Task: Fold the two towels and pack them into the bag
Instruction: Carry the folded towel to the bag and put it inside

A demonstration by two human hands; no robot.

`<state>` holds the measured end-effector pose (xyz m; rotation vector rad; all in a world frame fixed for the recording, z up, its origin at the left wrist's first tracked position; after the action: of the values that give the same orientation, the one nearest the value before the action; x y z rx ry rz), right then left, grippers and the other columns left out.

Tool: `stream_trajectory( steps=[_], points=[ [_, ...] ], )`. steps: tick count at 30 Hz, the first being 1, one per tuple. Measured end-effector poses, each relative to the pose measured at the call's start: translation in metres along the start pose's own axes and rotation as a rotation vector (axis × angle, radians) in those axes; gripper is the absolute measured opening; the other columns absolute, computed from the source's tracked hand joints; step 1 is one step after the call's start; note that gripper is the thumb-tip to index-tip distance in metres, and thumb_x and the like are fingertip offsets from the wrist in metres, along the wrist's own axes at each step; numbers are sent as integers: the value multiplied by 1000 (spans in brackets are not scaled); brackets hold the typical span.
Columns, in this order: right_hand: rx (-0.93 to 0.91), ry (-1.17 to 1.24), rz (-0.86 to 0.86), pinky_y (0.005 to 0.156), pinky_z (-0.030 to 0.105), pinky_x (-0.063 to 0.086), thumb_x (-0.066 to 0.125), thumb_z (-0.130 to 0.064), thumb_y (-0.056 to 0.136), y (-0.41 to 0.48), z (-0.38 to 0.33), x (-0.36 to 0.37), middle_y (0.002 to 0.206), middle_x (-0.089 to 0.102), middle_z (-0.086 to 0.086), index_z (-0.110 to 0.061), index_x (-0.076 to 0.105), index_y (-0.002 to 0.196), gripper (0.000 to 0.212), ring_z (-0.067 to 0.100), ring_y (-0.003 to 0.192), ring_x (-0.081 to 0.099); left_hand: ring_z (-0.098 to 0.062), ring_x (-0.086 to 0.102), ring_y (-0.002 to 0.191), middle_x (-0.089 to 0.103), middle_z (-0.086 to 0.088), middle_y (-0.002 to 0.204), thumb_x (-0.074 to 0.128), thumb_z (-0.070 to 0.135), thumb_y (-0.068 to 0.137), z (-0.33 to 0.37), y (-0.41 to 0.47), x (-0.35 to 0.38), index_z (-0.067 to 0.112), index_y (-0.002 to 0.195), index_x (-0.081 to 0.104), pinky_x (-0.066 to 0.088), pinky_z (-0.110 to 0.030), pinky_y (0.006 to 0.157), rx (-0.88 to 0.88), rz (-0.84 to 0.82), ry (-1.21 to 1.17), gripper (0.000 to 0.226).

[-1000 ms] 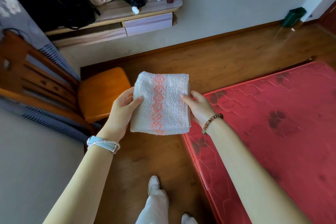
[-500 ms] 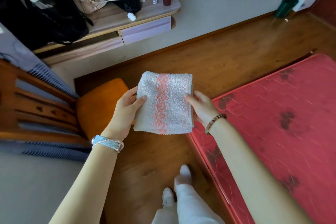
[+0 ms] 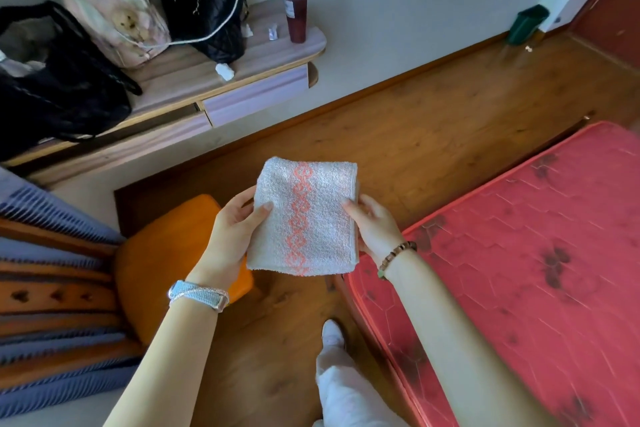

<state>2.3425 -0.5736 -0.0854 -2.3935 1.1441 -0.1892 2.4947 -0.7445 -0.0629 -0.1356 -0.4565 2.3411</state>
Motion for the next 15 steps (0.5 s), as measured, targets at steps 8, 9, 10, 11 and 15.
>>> stream_trajectory(
  steps=[8, 9, 10, 11, 15],
  points=[
    [-32, 32, -21, 97, 41, 50, 62, -49, 90, 71, -52, -15, 101, 60, -15, -40, 53, 98, 14, 6, 95, 60, -24, 72, 105, 74, -2, 115, 71, 33, 79, 33, 88, 23, 20, 125, 63, 57, -47, 92, -20, -37, -4, 48],
    [-39, 27, -17, 98, 42, 50, 60, -42, 94, 81, -55, -18, 100, 60, -15, -41, 52, 94, 8, 8, 96, 61, -23, 72, 105, 74, -1, 115, 72, 34, 77, 35, 97, 26, 20, 125, 63, 57, -48, 93, -23, -41, 2, 51],
    [-43, 22, -10, 98, 46, 51, 60, -41, 94, 89, -59, -21, 103, 63, -11, -42, 53, 93, 7, 13, 100, 63, -23, 72, 105, 73, -1, 115, 72, 35, 76, 38, 106, 29, 20, 125, 63, 56, -48, 94, -27, -46, 5, 51],
    [-40, 25, -3, 98, 50, 51, 61, -41, 94, 96, -63, -23, 107, 66, -6, -42, 55, 94, 6, 18, 105, 65, -22, 72, 105, 73, -1, 116, 72, 35, 76, 40, 114, 33, 21, 124, 63, 56, -49, 94, -30, -55, 6, 51],
    [-27, 41, 31, 97, 52, 52, 60, -41, 94, 122, -72, -32, 111, 67, -2, -40, 59, 98, 5, 22, 107, 65, -22, 71, 105, 73, -1, 117, 72, 36, 77, 51, 142, 47, 22, 119, 65, 56, -50, 95, -24, -76, 21, 45]
  ],
)
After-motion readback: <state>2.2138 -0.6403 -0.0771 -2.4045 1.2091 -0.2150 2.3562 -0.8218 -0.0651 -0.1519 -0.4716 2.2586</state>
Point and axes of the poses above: each hand's wrist, its own y-axis towards the middle knuckle, its own x-axis out of the palm, z = x × y, the point moved 5 cm from there along y, towards the middle knuckle
